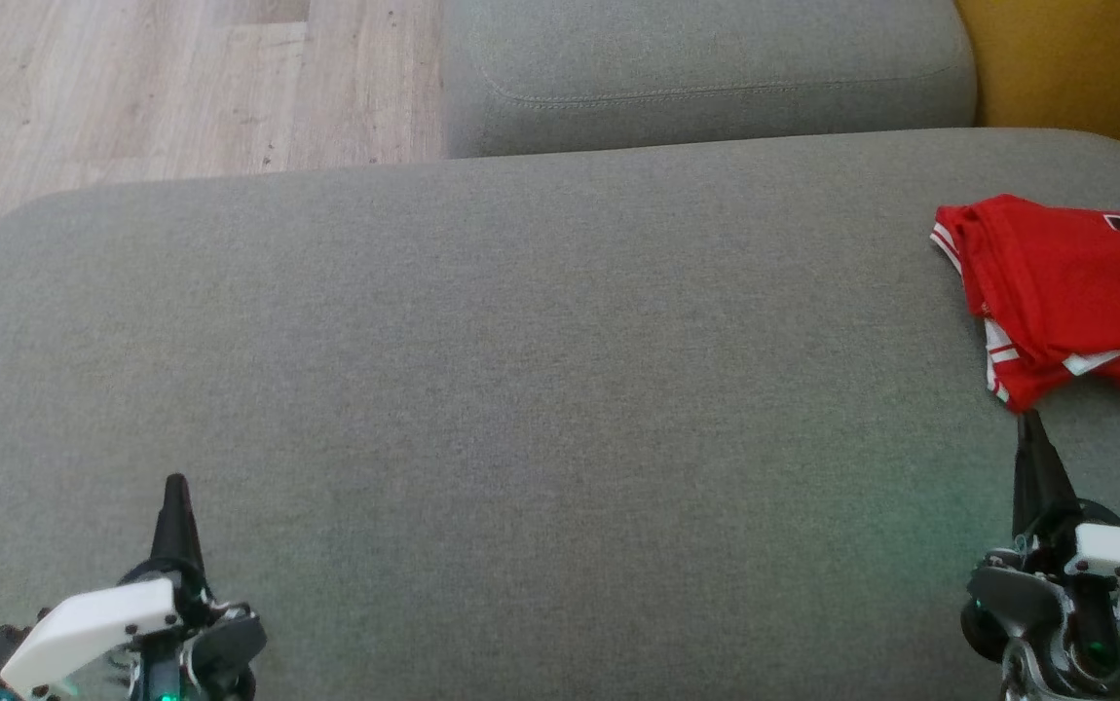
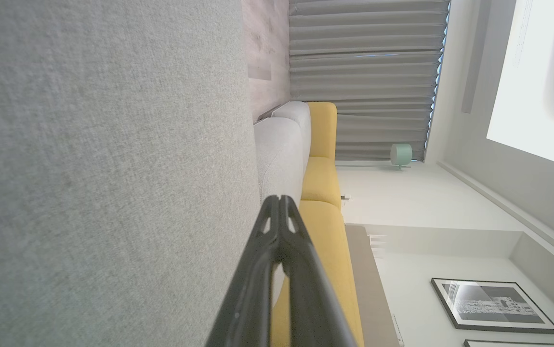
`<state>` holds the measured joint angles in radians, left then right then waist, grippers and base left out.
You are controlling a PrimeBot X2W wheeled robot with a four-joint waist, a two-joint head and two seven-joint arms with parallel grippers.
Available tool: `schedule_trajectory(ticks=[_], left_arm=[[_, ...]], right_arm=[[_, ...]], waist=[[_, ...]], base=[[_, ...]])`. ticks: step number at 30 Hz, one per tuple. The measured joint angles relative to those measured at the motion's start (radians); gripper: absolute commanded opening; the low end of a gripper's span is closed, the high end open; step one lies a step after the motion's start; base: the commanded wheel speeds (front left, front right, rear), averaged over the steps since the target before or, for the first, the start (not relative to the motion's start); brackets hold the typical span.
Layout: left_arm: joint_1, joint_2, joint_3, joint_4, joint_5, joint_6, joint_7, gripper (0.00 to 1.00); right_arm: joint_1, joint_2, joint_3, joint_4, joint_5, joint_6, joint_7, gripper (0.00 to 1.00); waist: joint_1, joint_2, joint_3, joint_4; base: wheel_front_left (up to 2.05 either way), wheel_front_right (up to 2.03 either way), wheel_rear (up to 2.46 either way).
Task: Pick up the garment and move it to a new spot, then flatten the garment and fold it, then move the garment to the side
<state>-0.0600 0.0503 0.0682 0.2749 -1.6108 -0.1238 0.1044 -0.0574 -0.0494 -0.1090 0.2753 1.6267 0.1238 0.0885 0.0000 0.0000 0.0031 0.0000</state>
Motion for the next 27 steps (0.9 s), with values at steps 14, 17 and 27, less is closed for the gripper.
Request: schedule_trajectory(ticks=[14, 17, 27], left_arm=[[0.0, 0.0, 0.001, 0.0, 0.0, 0.0, 0.0, 0.0], [0.0, -0.001, 0.001, 0.0, 0.0, 0.0, 0.0, 0.0], [0.0, -0.001, 0.001, 0.0, 0.0, 0.0, 0.0, 0.0]], right_arm=[[0.0, 0.0, -0.002, 0.0, 0.0, 0.0, 0.002, 0.0], [0.0, 0.0, -0.003, 0.0, 0.0, 0.0, 0.002, 0.0], [0.0, 0.001, -0.006, 0.0, 0.0, 0.0, 0.006, 0.0]], waist=[[0.0, 0.0, 0.0, 0.0], [0.0, 0.0, 0.0, 0.0], [0.0, 0.0, 0.0, 0.0]], base=[[0.0, 0.0, 0.0], [0.0, 0.0, 0.0], [0.0, 0.0, 0.0]])
